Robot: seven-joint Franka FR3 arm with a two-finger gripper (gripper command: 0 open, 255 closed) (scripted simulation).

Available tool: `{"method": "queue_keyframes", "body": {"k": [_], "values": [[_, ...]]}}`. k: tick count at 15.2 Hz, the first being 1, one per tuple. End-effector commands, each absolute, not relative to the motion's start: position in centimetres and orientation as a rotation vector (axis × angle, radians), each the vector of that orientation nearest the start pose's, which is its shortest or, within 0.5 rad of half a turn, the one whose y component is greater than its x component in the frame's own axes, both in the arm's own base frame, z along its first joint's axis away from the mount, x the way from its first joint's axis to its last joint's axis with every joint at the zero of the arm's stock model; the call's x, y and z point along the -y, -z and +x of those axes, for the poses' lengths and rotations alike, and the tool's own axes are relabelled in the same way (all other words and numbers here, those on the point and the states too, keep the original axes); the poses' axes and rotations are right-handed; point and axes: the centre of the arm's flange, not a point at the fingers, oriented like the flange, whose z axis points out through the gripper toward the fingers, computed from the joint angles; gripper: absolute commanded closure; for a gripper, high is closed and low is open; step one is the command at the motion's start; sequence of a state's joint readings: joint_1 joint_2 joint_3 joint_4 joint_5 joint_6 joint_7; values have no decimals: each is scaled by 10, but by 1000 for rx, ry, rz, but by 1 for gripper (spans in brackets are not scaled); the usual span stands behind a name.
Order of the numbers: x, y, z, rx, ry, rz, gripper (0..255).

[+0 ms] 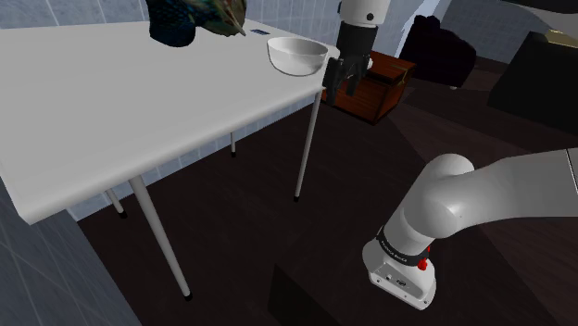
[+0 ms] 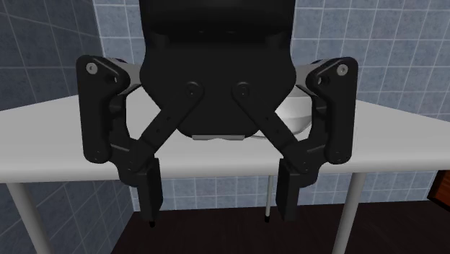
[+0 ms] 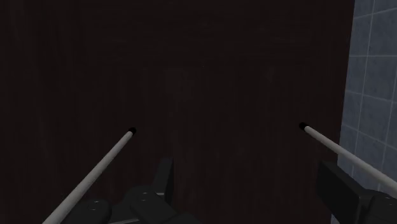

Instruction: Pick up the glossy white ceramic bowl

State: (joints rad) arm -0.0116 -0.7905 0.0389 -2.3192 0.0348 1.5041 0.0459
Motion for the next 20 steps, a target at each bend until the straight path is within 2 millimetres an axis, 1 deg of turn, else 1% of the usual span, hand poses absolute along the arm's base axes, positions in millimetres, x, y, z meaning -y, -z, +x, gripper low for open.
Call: {"method": "queue_keyframes", "body": {"k": [1, 11, 19, 20], "values": [[-16, -603, 299, -45, -39, -3135, 0], [-36, -650, 425, -246, -61, -3223, 0], [-44, -685, 527, -415, -79, -3284, 0], [-44, -689, 538, -432, -81, -3290, 0]]}}
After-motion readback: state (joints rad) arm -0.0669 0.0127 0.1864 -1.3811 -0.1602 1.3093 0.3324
